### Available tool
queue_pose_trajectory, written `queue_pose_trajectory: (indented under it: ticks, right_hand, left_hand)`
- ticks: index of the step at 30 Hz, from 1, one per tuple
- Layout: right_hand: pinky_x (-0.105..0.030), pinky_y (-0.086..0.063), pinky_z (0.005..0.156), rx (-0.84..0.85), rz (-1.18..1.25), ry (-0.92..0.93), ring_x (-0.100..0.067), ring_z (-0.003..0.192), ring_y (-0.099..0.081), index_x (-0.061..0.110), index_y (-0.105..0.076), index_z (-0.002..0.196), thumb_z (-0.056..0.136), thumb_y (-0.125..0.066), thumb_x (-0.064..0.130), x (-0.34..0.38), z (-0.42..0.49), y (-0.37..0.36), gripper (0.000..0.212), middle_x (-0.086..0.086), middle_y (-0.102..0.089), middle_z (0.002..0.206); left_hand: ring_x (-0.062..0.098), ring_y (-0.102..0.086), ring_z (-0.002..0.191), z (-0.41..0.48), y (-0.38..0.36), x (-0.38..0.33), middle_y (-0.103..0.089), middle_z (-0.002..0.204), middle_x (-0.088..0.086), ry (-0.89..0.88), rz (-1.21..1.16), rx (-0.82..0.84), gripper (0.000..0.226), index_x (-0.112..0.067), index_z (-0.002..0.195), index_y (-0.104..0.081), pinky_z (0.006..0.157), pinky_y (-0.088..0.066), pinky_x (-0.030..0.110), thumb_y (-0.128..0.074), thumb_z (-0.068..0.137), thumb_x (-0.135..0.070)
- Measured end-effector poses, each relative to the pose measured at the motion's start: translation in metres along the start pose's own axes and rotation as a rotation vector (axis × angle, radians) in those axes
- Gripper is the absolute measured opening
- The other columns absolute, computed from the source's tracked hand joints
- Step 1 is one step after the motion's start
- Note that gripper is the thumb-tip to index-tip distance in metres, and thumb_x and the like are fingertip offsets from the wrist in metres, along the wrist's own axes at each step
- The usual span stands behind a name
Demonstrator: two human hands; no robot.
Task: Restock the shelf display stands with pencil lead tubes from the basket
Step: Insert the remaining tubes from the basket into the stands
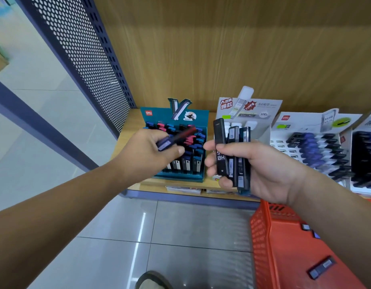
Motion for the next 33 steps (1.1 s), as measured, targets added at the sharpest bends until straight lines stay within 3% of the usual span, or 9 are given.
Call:
queue_pose_trajectory:
  ticks: [4, 9, 11, 14, 16, 20, 24, 28, 33]
  right_hand:
    - [-0.03, -0.053, 0.049, 0.028, -0.027, 0.006, -0.026, 0.079, -0.073, 0.006, -0.068, 0.12, 0.096, -0.059, 0.024, 0.004, -0.002, -0.007, 0.032, -0.014, -0.073, 0.093]
    - [-0.034, -0.056, 0.051, 0.015, -0.107, 0.039, -0.026, 0.077, -0.073, 0.015, -0.072, 0.122, 0.088, -0.064, 0.035, 0.005, 0.003, -0.021, 0.04, -0.01, -0.073, 0.092]
    - [-0.029, -0.049, 0.045, -0.01, -0.152, 0.059, -0.025, 0.072, -0.071, 0.019, -0.072, 0.121, 0.092, -0.062, 0.037, 0.005, 0.005, -0.024, 0.036, -0.01, -0.073, 0.092]
    - [-0.025, -0.036, 0.04, -0.054, -0.191, 0.112, -0.023, 0.061, -0.062, 0.01, -0.07, 0.104, 0.096, -0.062, 0.032, 0.006, 0.009, -0.028, 0.025, -0.014, -0.071, 0.089]
    - [-0.025, -0.033, 0.04, -0.048, -0.205, 0.115, -0.024, 0.059, -0.058, 0.009, -0.067, 0.097, 0.095, -0.064, 0.03, 0.006, 0.009, -0.03, 0.02, -0.016, -0.07, 0.089]
    - [-0.025, -0.033, 0.042, -0.004, -0.219, 0.078, -0.027, 0.062, -0.06, 0.018, -0.07, 0.102, 0.092, -0.069, 0.029, 0.008, 0.007, -0.032, 0.015, -0.018, -0.07, 0.09]
    - [-0.025, -0.032, 0.042, -0.011, -0.285, 0.082, -0.027, 0.063, -0.061, 0.024, -0.078, 0.1, 0.094, -0.068, 0.029, 0.01, 0.005, -0.034, 0.012, -0.016, -0.07, 0.087]
    - [-0.025, -0.032, 0.04, -0.204, -0.134, 0.167, -0.024, 0.069, -0.067, 0.01, -0.066, 0.096, 0.099, -0.064, 0.021, 0.013, 0.012, -0.034, 0.011, -0.012, -0.066, 0.083]
    - [-0.027, -0.03, 0.043, -0.14, -0.141, 0.265, -0.015, 0.055, -0.048, 0.015, -0.069, 0.08, 0.095, -0.072, 0.03, 0.02, 0.019, -0.04, 0.022, -0.006, -0.056, 0.068]
  left_hand:
    - [0.014, -0.024, 0.05, -0.008, 0.007, -0.017, -0.031, 0.061, -0.002, 0.182, -0.464, 0.134, 0.034, -0.005, 0.095, -0.055, 0.045, -0.024, 0.025, -0.06, 0.102, -0.038]
    - [0.014, -0.034, 0.051, -0.025, 0.01, -0.03, -0.044, 0.067, 0.002, 0.238, -0.731, 0.336, 0.017, -0.012, 0.108, -0.06, 0.05, -0.021, 0.027, -0.06, 0.101, -0.028]
    - [0.013, -0.033, 0.05, -0.027, 0.014, -0.031, -0.043, 0.067, 0.001, 0.241, -0.767, 0.356, 0.021, -0.014, 0.117, -0.064, 0.05, -0.021, 0.027, -0.059, 0.101, -0.028]
    - [0.012, -0.029, 0.048, -0.028, 0.02, -0.03, -0.038, 0.065, 0.0, 0.26, -0.812, 0.36, 0.027, -0.023, 0.125, -0.063, 0.049, -0.02, 0.026, -0.056, 0.101, -0.034]
    - [0.012, -0.027, 0.048, -0.029, 0.023, -0.03, -0.035, 0.064, 0.0, 0.291, -0.847, 0.365, 0.03, -0.02, 0.117, -0.062, 0.048, -0.022, 0.025, -0.053, 0.101, -0.044]
    - [0.016, -0.03, 0.049, -0.028, 0.027, -0.028, -0.037, 0.066, 0.003, 0.345, -0.925, 0.387, 0.043, -0.015, 0.105, -0.054, 0.049, -0.028, 0.028, -0.048, 0.101, -0.058]
    - [0.016, -0.039, 0.051, -0.029, 0.026, -0.029, -0.054, 0.075, 0.006, 0.319, -0.875, 0.374, 0.042, -0.012, 0.11, -0.069, 0.044, -0.03, 0.023, -0.049, 0.103, -0.048]
    - [0.016, -0.044, 0.053, -0.031, 0.025, -0.027, -0.058, 0.078, 0.008, 0.282, -0.806, 0.399, 0.036, -0.013, 0.119, -0.073, 0.042, -0.024, 0.021, -0.053, 0.102, -0.039]
    - [0.017, -0.056, 0.065, -0.032, 0.02, -0.028, -0.064, 0.086, 0.012, 0.239, -0.768, 0.465, 0.028, -0.013, 0.115, -0.073, 0.05, -0.036, 0.027, -0.056, 0.102, -0.03]
Point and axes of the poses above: each hand's wrist, its own z-axis towards the middle knuckle, its own y-axis out of the back of the hand, x = y × z, the point moved 1 cm from there along z, towards the middle knuckle
